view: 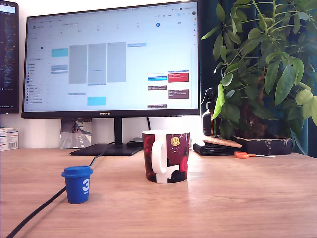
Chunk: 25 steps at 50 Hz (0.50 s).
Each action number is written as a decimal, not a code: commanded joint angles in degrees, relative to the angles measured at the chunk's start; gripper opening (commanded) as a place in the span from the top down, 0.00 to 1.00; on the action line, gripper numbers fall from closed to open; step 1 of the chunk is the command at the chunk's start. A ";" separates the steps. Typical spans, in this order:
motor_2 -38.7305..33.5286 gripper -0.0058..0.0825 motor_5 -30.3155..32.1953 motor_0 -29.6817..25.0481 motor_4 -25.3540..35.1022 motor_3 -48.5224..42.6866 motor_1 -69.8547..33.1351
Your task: Pick the blue coffee capsule and place it inside the red coffee cup
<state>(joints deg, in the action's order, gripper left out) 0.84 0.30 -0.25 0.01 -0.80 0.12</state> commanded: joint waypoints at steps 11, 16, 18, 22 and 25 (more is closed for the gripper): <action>-1.68 0.96 -15.06 -1.42 20.61 1.70 0.57; -1.68 0.96 -17.62 -1.44 25.27 2.10 -0.28; -1.68 0.96 -18.84 -1.60 27.02 2.25 -0.96; -1.68 0.96 -20.44 -2.40 29.73 2.34 -2.99; -1.68 0.96 -20.55 -3.30 30.95 2.54 -4.94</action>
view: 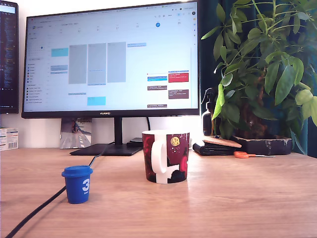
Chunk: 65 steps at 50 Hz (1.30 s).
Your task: Pick the blue coffee capsule and place it inside the red coffee cup
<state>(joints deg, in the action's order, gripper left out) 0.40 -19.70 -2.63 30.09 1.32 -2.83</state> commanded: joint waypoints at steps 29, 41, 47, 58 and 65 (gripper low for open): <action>3.37 0.14 12.35 -21.53 -6.97 16.46 -33.79; 9.81 0.12 20.17 -28.48 -15.93 16.70 -48.83; 12.31 0.12 20.28 -29.16 -16.63 17.25 -55.93; 16.61 0.12 22.84 -29.20 -16.65 17.35 -65.85; 18.99 0.12 23.19 -29.20 -16.63 17.64 -70.36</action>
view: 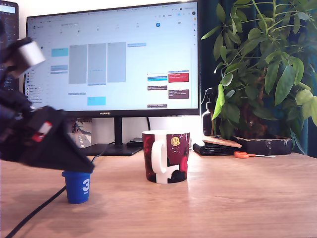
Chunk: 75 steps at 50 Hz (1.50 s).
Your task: Pick the blue coffee capsule and place it inside the red coffee cup
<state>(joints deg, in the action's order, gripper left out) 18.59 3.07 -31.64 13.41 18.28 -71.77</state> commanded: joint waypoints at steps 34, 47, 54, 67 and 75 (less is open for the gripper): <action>5.55 0.74 0.33 -1.75 1.60 -1.99 -6.97; 5.99 0.75 0.17 -1.77 2.25 -2.95 -6.97; 6.10 0.75 0.17 -1.75 2.27 -3.34 -6.97; 11.52 0.75 0.44 -1.70 2.43 -3.50 -6.95; 15.65 0.75 0.44 -1.68 2.64 -4.02 -6.95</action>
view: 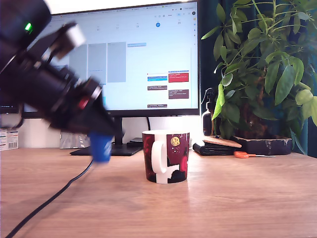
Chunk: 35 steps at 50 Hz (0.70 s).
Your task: Pick the blue coffee capsule and place it inside the red coffee cup
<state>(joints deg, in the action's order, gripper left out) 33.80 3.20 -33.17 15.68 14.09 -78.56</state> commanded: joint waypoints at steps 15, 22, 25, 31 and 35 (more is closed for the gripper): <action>5.27 0.75 0.22 -0.17 3.19 5.44 -0.24; 5.35 0.75 -0.22 -0.24 3.80 10.21 -1.16; 5.35 0.75 -0.90 -0.24 4.74 11.67 -1.92; 5.46 0.75 -2.54 -0.24 7.04 15.17 -4.04; 5.66 0.75 -3.19 -0.57 8.22 18.62 -5.84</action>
<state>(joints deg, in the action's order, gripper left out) 38.79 0.45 -33.28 23.18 30.37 -82.70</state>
